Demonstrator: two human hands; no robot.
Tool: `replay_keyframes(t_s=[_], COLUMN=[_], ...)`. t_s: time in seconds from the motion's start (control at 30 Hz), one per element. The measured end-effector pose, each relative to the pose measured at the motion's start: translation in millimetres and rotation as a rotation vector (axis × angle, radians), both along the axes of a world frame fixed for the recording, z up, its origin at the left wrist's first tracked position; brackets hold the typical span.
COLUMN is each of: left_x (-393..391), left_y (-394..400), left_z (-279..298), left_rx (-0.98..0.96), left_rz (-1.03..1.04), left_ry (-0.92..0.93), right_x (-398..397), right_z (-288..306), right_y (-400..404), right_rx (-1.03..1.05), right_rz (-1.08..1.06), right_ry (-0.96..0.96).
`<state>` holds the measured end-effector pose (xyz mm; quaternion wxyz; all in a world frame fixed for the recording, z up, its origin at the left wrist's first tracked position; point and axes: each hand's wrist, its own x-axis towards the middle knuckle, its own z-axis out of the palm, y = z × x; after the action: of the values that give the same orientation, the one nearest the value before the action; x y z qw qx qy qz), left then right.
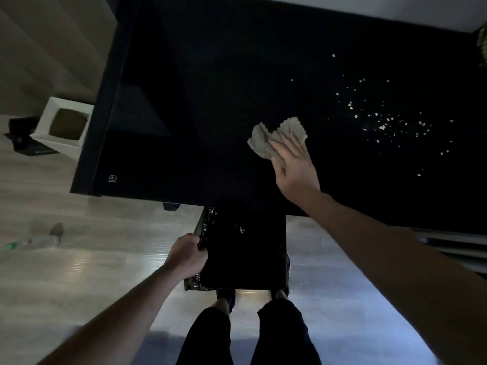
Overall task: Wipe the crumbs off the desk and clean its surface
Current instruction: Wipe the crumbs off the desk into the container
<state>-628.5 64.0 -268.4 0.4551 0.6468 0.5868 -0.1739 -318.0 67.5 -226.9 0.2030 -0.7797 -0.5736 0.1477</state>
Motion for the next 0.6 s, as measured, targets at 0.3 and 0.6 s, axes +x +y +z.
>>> replay_keyframes(t_s=[0.3,0.6], left_x=[38,88], left_y=[-11,-26], left_z=[10,21], left_rx=[-0.018,-0.024], left_rz=[-0.009,0.105], left_ry=[0.042,0.087], right_x=[-21,95], right_z=[2,46], right_y=[-105,-15], right_rx=[0.025,0.199], right_rz=[0.255,-0.004], right_ry=[0.170,0.467])
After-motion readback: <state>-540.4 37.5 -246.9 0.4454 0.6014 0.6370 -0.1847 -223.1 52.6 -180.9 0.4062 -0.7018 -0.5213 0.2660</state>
